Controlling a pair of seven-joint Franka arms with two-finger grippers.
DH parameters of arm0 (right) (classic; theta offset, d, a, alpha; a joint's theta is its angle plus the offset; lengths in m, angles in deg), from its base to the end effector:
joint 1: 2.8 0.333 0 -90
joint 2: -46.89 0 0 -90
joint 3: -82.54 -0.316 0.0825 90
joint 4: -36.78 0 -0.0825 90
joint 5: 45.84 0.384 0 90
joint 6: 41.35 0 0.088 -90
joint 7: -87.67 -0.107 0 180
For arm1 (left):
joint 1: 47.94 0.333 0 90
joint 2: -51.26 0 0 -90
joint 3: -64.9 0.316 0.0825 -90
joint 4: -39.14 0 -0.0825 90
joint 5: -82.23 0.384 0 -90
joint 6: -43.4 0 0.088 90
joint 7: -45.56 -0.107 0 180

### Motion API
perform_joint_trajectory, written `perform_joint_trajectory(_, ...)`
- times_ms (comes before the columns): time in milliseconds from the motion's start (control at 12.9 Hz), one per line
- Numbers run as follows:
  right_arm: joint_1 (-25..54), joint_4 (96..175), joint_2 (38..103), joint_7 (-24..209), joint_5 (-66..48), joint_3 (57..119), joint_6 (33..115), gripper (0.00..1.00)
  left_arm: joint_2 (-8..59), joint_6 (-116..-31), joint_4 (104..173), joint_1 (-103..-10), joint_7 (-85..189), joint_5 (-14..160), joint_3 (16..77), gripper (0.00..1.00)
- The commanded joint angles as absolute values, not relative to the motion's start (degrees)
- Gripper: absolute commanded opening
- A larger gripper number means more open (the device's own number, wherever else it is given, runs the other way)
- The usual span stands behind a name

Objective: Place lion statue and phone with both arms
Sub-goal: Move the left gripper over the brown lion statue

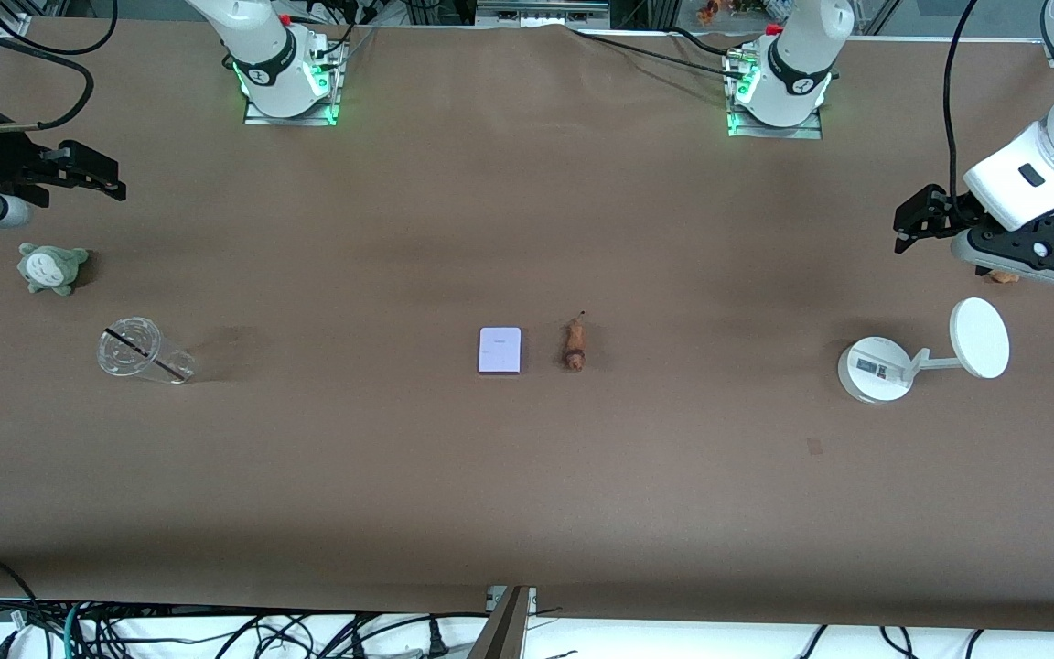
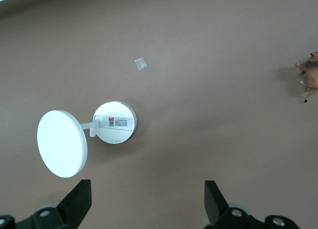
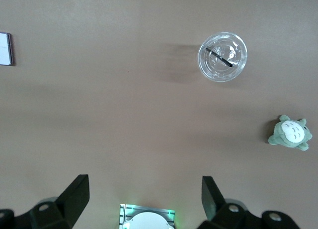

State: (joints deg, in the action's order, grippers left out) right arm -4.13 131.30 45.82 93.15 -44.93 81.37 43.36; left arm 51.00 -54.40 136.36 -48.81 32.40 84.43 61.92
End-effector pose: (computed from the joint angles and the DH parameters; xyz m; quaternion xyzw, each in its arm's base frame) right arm 0.5356 0.0004 0.5906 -0.9960 -0.0464 0.0757 0.0115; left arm 0.5630 -0.0342 0.5740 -0.9884 0.1504 -0.0013 0.0191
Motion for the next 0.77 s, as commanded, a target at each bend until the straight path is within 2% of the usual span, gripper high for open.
perform_joint_trajectory(0,-4.4,130.0,46.3,93.5,-45.1,81.0,42.6,1.0,51.6,-53.8,136.7,-49.2,31.8,85.0,62.0,1.0)
perform_joint_trajectory(696,-4.4,129.6,47.2,94.2,-45.1,81.0,42.6,1.0,50.7,-51.4,136.7,-49.2,31.8,84.7,60.1,1.0)
